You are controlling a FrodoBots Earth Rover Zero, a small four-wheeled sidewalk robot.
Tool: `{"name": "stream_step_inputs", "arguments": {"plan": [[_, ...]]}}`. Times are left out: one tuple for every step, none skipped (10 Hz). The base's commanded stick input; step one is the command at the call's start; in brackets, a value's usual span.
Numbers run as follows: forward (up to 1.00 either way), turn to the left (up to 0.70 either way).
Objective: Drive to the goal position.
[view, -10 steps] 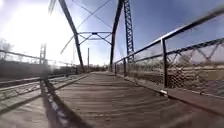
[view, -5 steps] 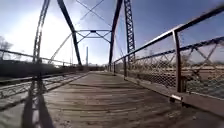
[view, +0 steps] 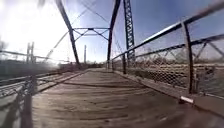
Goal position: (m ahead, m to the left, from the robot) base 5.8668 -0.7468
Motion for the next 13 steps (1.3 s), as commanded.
{"name": "stream_step_inputs", "arguments": {"plan": [[1.00,0.18],[1.00,0.10],[1.00,0.03],[1.00,0.00],[1.00,0.00],[1.00,0.00],[1.00,0.00],[1.00,0.00],[1.00,0.00],[1.00,0.00],[1.00,0.00],[1.00,0.00],[1.00,0.00]]}}
